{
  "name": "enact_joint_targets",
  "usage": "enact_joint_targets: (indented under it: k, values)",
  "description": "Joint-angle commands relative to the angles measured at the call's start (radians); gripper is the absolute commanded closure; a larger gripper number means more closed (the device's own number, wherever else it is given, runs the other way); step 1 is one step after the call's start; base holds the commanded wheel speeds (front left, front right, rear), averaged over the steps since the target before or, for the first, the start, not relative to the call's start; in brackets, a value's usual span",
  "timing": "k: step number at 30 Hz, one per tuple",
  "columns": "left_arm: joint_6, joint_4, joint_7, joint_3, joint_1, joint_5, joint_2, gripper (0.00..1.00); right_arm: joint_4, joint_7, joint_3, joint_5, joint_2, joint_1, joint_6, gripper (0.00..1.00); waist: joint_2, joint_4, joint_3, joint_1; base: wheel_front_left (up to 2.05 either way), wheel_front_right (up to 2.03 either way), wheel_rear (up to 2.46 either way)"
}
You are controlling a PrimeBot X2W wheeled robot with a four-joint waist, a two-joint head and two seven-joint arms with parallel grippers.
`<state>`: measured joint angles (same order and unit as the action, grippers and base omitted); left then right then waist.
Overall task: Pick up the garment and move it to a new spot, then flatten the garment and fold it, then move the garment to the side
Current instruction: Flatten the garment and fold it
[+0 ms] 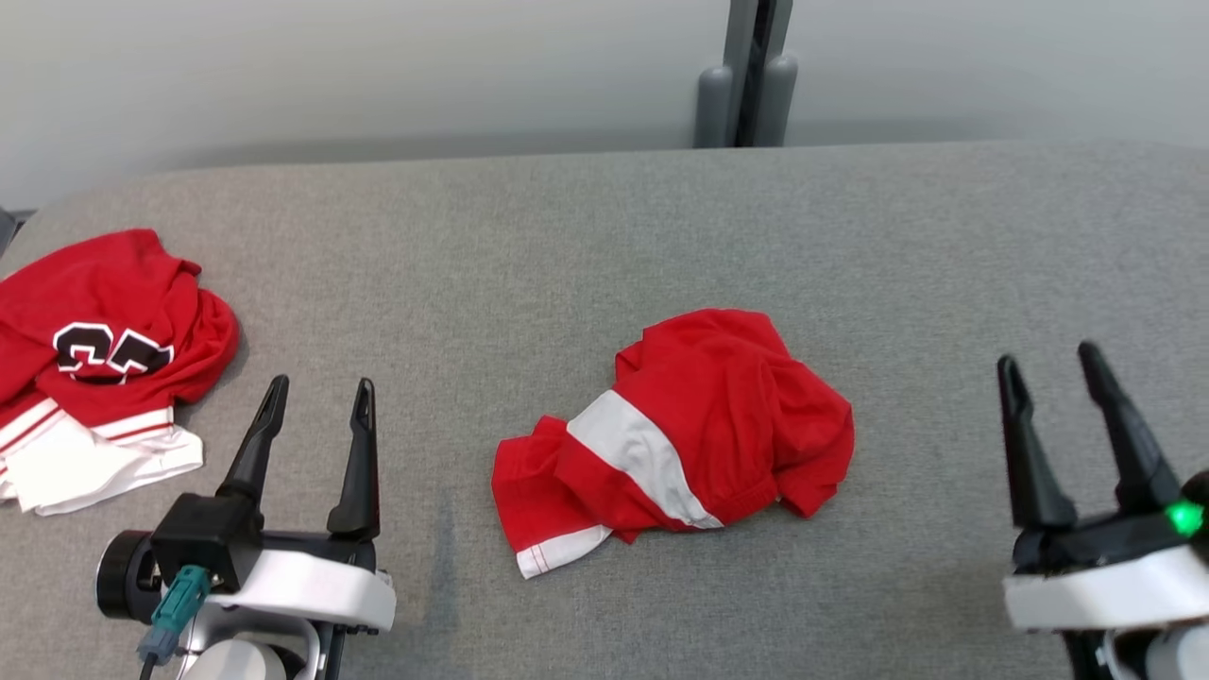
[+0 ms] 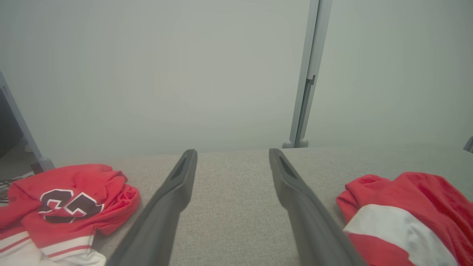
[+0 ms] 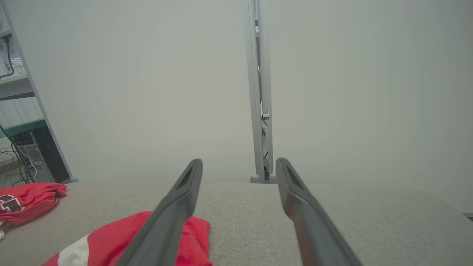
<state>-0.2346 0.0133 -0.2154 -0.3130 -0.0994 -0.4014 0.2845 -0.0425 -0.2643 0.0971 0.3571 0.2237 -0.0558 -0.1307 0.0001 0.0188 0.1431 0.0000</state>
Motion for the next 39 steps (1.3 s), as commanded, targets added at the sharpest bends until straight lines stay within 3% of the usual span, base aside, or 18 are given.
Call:
enact_joint_targets:
  k: [1,9,22,39]
  values:
    - [-0.006,-0.002,0.001,0.003,0.013,-0.005,0.008,0.0,0.004,0.011,-0.007,-0.006,-0.014,0.028,0.0,0.0,-0.0001,-0.012,-0.021,0.0,0.0,0.0,0.0]
    - [-0.013,-0.019,0.018,-0.01,0.061,-0.011,0.018,0.0,-0.001,0.049,-0.052,-0.028,-0.079,0.14,0.0,0.0,-0.0001,-0.022,-0.055,0.0,0.0,0.0,0.0]
    - [-0.02,-0.039,0.037,-0.022,0.066,-0.007,0.028,0.0,-0.025,0.077,-0.044,-0.046,-0.078,0.146,0.0,0.0,-0.0001,-0.01,-0.054,0.0,0.0,0.0,0.0]
    - [0.006,0.009,0.003,-0.058,-0.01,-0.017,-0.023,0.0,0.085,0.317,0.272,0.096,0.026,0.065,0.0,0.0,-0.0001,0.123,0.057,0.0,0.0,0.0,0.0]
